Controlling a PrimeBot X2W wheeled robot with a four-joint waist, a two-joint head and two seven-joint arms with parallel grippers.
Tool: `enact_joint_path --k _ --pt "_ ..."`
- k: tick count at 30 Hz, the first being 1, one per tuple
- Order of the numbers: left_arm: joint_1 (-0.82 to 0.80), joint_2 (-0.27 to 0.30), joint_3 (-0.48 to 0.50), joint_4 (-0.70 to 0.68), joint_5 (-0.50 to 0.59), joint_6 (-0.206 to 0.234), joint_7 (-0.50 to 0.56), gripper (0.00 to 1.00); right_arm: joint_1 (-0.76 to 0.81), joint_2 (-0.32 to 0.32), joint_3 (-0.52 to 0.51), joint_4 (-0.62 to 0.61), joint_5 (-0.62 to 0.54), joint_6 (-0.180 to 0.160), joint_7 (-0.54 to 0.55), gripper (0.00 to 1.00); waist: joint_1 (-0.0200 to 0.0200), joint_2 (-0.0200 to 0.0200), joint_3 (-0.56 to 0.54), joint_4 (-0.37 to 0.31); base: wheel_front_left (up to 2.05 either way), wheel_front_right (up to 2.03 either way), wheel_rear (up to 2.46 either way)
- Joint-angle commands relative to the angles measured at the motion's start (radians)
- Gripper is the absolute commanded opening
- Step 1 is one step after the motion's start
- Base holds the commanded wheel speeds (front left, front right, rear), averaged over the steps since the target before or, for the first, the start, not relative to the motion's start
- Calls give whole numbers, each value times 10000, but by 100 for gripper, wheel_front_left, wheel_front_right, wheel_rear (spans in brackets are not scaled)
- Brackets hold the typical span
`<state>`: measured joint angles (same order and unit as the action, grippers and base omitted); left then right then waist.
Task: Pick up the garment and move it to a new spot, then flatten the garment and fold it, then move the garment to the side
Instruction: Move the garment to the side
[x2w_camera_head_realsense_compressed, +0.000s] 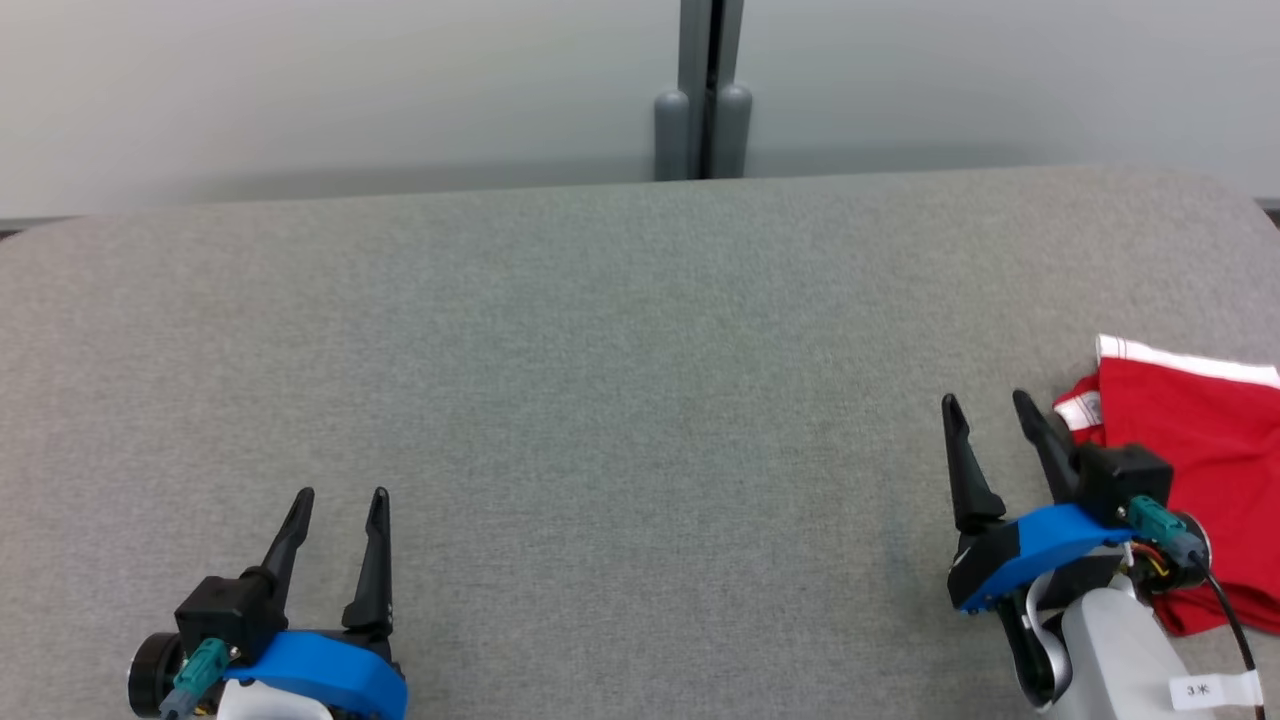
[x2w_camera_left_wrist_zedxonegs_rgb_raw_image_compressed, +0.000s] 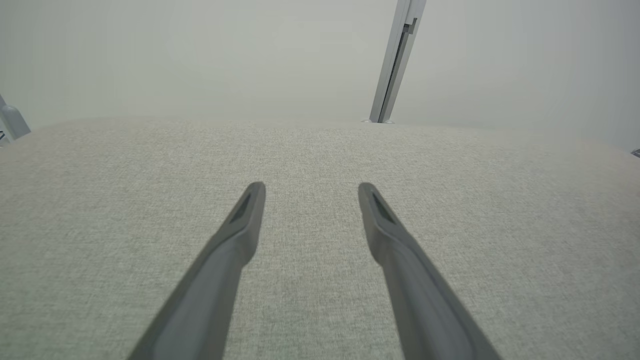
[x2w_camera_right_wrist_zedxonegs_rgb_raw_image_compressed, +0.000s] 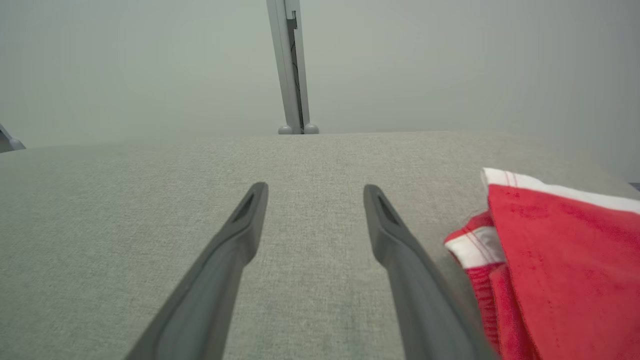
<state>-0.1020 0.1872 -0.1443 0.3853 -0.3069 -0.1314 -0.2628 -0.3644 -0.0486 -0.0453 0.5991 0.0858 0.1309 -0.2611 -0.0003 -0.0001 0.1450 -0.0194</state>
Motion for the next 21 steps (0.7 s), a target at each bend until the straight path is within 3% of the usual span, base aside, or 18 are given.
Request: enact_joint_path --k 1,21 --pt "39 -72 74 49 115 17 -21 100 277 -50 51 87 107 -2 -45 100 3 1 -131 56 0 0 0" --pt "955 -950 1511 355 976 17 -20 100 1565 -43 449 -137 713 -1 -51 100 3 1 -1611 76 0 0 0"
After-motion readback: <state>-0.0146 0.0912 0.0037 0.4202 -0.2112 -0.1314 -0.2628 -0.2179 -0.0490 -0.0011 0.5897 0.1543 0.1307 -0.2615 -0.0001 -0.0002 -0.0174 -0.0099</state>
